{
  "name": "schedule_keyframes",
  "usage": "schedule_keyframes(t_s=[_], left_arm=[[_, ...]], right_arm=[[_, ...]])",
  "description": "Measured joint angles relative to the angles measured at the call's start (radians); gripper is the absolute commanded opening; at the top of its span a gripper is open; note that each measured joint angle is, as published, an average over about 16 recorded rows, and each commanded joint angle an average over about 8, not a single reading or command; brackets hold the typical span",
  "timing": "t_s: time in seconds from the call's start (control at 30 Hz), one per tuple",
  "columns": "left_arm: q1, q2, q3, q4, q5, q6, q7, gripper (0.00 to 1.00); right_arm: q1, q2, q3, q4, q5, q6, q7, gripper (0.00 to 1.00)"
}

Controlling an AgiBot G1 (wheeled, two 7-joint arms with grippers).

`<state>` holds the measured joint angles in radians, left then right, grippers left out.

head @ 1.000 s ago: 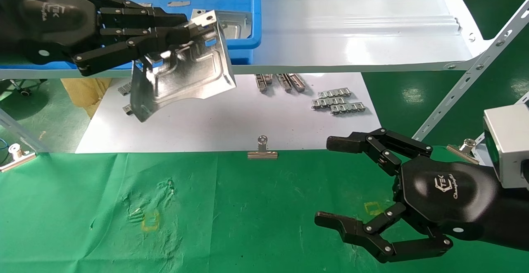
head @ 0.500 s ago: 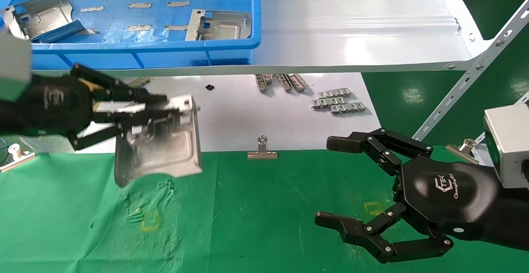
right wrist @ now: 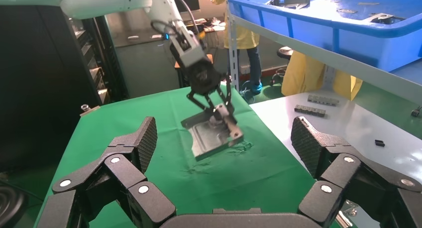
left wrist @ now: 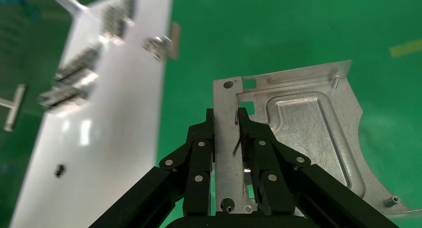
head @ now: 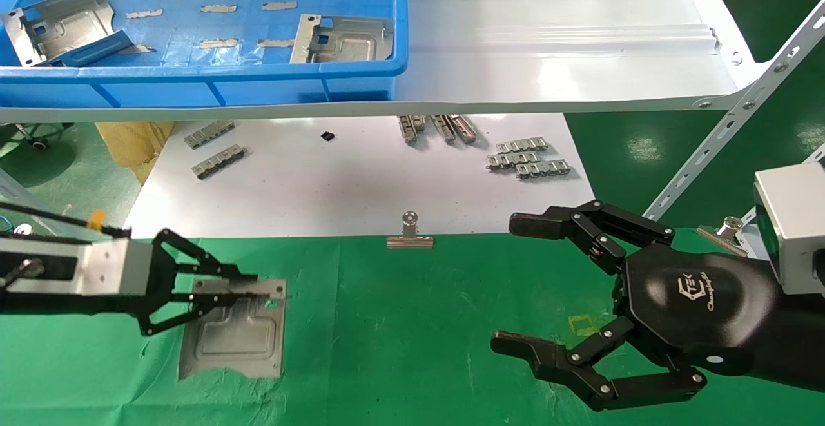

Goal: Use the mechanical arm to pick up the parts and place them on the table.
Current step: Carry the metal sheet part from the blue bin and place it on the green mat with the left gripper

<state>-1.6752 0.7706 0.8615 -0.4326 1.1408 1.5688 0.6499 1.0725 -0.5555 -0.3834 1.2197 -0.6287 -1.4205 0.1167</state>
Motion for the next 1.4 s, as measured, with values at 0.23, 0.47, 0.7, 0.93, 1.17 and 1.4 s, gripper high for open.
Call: schedule_keyframes(t_s=[0.23, 0.47, 0.7, 0.93, 1.17, 1.4], left_arm=[[0.005, 0.045, 0.029, 0.130, 0.031, -0.020, 0.120, 0.80], [0.008, 0.081, 0.031, 0.231, 0.033, -0.033, 0.202, 1.00], [-0.002, 0.097, 0.022, 0.300, 0.012, -0.013, 0.201, 1.00], [-0.007, 0.097, 0.009, 0.344, -0.022, 0.017, 0.110, 1.00], [0.000, 0.093, 0.003, 0.363, -0.045, 0.028, 0.034, 1.00], [0.015, 0.088, -0.008, 0.339, -0.053, 0.028, 0.012, 1.00]], right_arm=[[0.000, 0.000, 0.000, 0.000, 0.000, 0.000, 0.000, 1.00], [0.000, 0.000, 0.000, 0.000, 0.000, 0.000, 0.000, 1.00], [0.000, 0.000, 0.000, 0.000, 0.000, 0.000, 0.000, 1.00], [0.000, 0.000, 0.000, 0.000, 0.000, 0.000, 0.000, 1.00], [0.000, 0.000, 0.000, 0.000, 0.000, 0.000, 0.000, 1.00], [0.000, 0.000, 0.000, 0.000, 0.000, 0.000, 0.000, 1.00]])
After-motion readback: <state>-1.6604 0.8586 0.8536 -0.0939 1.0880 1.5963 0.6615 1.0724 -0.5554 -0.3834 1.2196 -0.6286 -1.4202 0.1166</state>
